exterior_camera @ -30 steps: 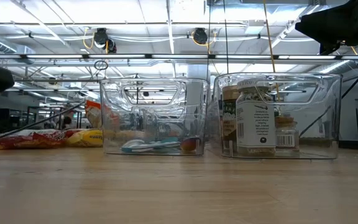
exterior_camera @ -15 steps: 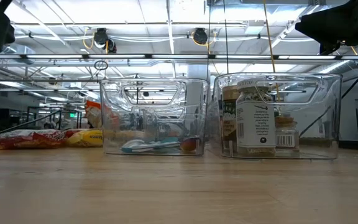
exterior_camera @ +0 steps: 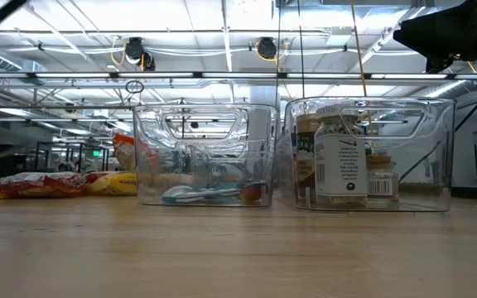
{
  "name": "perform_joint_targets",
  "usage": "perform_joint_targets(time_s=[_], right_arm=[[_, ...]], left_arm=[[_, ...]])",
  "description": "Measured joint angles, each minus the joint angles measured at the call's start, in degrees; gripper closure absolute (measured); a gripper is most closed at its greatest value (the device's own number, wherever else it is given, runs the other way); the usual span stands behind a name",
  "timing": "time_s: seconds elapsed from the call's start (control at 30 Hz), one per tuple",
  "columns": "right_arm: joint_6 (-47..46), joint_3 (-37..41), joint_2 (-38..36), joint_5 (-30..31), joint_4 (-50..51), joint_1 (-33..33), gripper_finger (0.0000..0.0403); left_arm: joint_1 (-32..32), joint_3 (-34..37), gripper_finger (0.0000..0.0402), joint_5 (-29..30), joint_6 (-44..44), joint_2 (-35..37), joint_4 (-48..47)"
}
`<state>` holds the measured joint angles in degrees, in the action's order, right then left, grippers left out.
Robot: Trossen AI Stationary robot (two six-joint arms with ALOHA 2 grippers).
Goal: Pick & Place Food Item
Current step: Put the blue green spoon into the bottom left transparent bin
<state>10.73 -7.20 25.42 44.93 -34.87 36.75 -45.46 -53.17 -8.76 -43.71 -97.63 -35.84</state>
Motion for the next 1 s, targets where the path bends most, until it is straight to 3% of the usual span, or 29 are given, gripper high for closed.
perform_joint_targets(time_s=[0.33,0.47,0.73,1.0], right_arm=[[-0.6,0.0,0.0,0.0,0.0,0.0,0.0298],[-0.6,0.0,0.0,0.0,0.0,0.0,0.0298],[-0.6,0.0,0.0,0.0,0.0,0.0,0.0298],[-0.6,0.0,0.0,0.0,0.0,0.0,0.0298]], left_arm=[[3.5,0.2,0.0245,-10.0,-7.6,0.1,-1.4],[5.2,0.2,0.0245,-13.2,-6.3,0.1,-2.1],[7.6,0.2,0.0245,-12.2,-4.8,0.1,-4.7],[7.9,0.1,0.0245,-14.9,-4.7,0.2,-4.8]])
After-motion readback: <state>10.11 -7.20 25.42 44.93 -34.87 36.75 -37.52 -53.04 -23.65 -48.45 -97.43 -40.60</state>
